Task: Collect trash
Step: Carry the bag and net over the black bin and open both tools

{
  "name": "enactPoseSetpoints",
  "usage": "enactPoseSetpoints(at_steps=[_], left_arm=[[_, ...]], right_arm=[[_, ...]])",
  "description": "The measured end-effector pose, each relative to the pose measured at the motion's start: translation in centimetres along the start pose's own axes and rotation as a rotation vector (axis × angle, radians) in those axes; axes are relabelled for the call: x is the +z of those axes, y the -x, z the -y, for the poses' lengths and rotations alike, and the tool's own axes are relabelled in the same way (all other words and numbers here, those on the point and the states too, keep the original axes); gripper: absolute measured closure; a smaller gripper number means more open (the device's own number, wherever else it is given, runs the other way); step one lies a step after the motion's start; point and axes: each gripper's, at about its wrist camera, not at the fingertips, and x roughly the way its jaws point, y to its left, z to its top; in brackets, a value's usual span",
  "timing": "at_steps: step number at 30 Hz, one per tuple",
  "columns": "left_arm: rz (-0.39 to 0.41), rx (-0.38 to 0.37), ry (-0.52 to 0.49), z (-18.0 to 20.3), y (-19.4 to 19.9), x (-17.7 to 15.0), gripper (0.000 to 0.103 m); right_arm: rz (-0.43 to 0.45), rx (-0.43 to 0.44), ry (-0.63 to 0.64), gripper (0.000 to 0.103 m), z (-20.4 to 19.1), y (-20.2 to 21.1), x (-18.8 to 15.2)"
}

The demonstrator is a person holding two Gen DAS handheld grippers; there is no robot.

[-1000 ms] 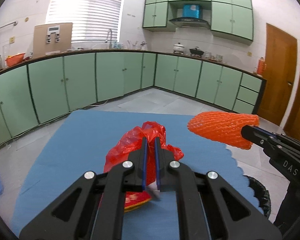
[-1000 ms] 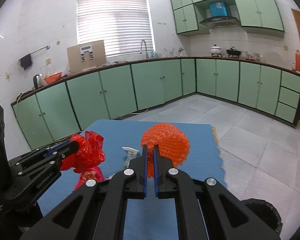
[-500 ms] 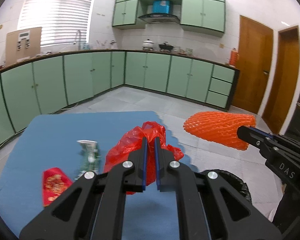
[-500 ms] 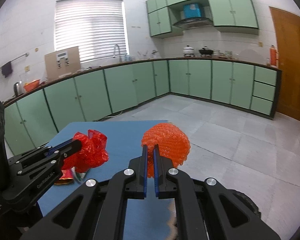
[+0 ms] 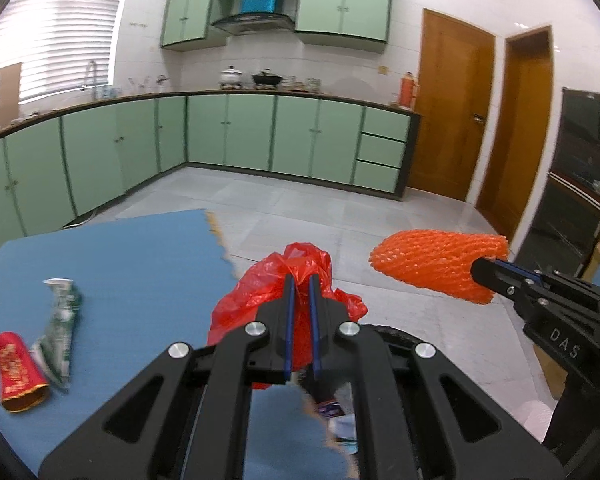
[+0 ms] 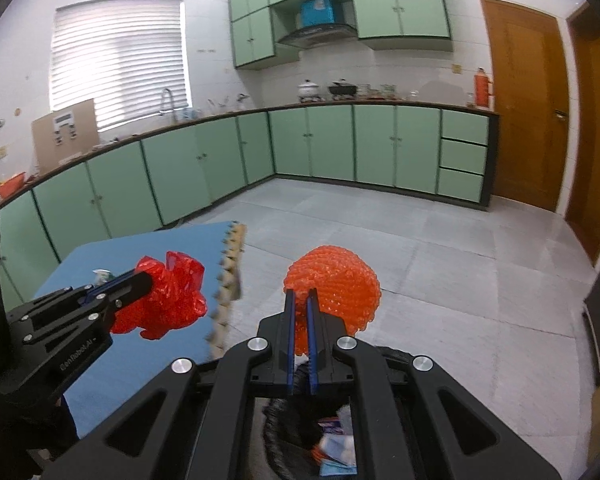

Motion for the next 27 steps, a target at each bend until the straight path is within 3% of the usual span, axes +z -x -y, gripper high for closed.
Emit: enactPoseSetpoints(at_steps=[11,19,24,27], left_arm=[[-0.099,-0.105,-0.057,6.2,-5.1,-2.5,0.098],[-0.209,-0.134,-0.07,8.1,-9.3,-3.8,0.096],[-0.269,-0.138,-0.089,8.9,-11.7,-4.6,0.091],[-0.275,-0.135,-0.091,9.0,-11.9,-4.6,0.071]], right_arm=[[-0.085,-0.091,-0.079,0.098,7.1,-0.8,-4.1],[-0.163,-0.105,-0.135,0.098,10.5,-3.4,-5.9],[-0.207,-0.11,-0.173,0.095,12.7,-4.5,-6.9],[-0.215,-0.11,-0.188,0.089,13.1,-4.8,-7.0]])
